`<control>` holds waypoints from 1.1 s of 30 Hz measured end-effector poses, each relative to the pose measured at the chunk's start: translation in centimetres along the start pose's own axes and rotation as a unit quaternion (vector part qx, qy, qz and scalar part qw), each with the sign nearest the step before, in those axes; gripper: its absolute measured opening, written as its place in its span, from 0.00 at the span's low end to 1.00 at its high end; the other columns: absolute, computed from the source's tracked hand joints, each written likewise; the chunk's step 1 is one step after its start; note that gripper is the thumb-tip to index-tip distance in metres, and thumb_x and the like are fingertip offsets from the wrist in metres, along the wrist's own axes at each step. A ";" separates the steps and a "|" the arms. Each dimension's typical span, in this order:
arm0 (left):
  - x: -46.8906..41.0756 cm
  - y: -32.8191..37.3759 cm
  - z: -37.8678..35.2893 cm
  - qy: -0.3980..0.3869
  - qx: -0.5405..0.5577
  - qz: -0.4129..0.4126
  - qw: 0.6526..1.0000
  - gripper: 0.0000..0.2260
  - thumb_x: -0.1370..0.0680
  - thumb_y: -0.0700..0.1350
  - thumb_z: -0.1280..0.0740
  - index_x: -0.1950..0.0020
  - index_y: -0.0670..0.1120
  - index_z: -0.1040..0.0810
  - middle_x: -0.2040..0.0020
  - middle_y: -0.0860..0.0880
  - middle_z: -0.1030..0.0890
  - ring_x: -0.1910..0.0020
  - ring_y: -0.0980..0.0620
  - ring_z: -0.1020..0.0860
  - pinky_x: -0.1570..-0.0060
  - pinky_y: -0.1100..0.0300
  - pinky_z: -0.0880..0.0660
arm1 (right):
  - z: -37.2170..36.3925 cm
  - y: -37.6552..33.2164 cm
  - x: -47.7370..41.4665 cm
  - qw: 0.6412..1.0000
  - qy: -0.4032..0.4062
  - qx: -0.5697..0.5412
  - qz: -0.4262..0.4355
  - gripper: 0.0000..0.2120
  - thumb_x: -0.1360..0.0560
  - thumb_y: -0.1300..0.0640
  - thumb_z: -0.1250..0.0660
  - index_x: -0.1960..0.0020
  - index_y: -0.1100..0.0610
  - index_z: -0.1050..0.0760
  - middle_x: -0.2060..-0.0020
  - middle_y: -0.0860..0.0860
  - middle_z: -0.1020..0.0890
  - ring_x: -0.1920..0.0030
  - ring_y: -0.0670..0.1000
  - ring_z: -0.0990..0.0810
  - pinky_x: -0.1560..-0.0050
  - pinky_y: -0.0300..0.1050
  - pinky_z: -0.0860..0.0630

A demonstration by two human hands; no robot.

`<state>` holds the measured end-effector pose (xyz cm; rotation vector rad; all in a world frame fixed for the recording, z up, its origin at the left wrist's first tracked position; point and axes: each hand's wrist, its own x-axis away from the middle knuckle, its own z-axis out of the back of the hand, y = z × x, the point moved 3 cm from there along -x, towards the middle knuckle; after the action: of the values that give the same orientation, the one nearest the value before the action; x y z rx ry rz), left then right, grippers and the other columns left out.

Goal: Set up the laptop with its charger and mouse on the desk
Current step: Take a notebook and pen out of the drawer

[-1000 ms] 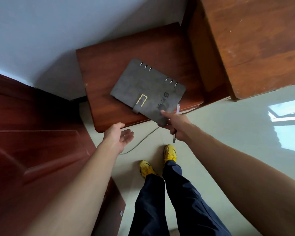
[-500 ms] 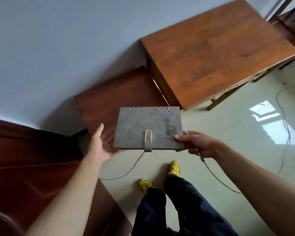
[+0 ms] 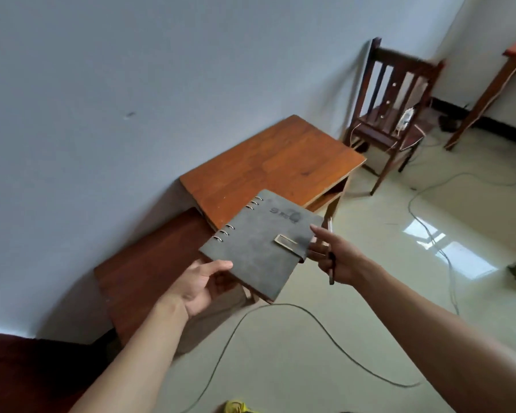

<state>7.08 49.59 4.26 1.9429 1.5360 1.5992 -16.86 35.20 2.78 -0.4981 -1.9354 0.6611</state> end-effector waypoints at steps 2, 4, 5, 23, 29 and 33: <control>-0.4 -0.7 -3.4 -0.012 -0.012 -0.021 1.000 0.22 0.40 0.34 0.25 0.46 0.40 0.20 0.49 0.38 0.18 0.53 0.42 0.20 0.53 0.50 0.22 | 1.4 -1.2 0.5 1.000 0.013 0.008 0.019 0.06 0.25 0.52 0.30 0.55 0.50 0.27 0.72 0.47 0.24 0.75 0.44 0.31 0.82 0.32 0.44; -1.4 -2.5 -10.1 -0.025 -0.031 -0.013 0.999 0.16 0.36 0.31 0.28 0.50 0.41 0.20 0.54 0.40 0.17 0.59 0.45 0.18 0.58 0.52 0.20 | 6.5 -4.4 2.5 0.998 0.034 0.002 0.060 0.06 0.25 0.55 0.30 0.55 0.51 0.28 0.72 0.47 0.29 0.79 0.42 0.37 0.83 0.33 0.43; -1.8 -3.1 -12.1 -0.027 -0.031 -0.010 0.999 0.13 0.33 0.32 0.30 0.51 0.41 0.20 0.56 0.41 0.17 0.60 0.46 0.18 0.58 0.53 0.20 | 8.2 -5.5 3.1 0.996 0.048 0.010 0.078 0.06 0.24 0.56 0.31 0.54 0.52 0.28 0.71 0.48 0.29 0.80 0.42 0.37 0.84 0.33 0.43; -25.5 0.3 -51.9 -0.128 -0.243 0.052 0.960 0.22 0.22 0.58 0.38 0.43 0.41 0.19 0.48 0.39 0.16 0.50 0.40 0.17 0.49 0.45 0.21 | 37.1 -30.6 5.4 0.953 0.205 0.083 0.206 0.02 0.25 0.56 0.30 0.53 0.54 0.21 0.73 0.46 0.23 0.78 0.42 0.31 0.82 0.34 0.40; -34.2 2.4 -65.1 -0.117 -0.278 0.007 0.953 0.25 0.24 0.62 0.37 0.47 0.40 0.19 0.52 0.42 0.15 0.53 0.40 0.17 0.49 0.42 0.21 | 45.7 -39.6 4.3 0.934 0.277 0.052 0.221 0.06 0.27 0.54 0.28 0.52 0.54 0.21 0.70 0.47 0.22 0.77 0.43 0.32 0.81 0.35 0.40; -39.1 2.6 -73.0 -0.124 -0.305 0.001 0.944 0.26 0.25 0.63 0.35 0.49 0.39 0.19 0.51 0.41 0.16 0.52 0.38 0.17 0.50 0.38 0.21 | 51.8 -44.4 4.2 0.916 0.324 0.021 0.235 0.06 0.25 0.52 0.29 0.53 0.54 0.21 0.71 0.46 0.23 0.76 0.43 0.30 0.80 0.36 0.42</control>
<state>-45.70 -13.85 11.29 1.6983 0.8065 1.5157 -68.00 -8.36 15.40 -1.0295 -1.1736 0.7175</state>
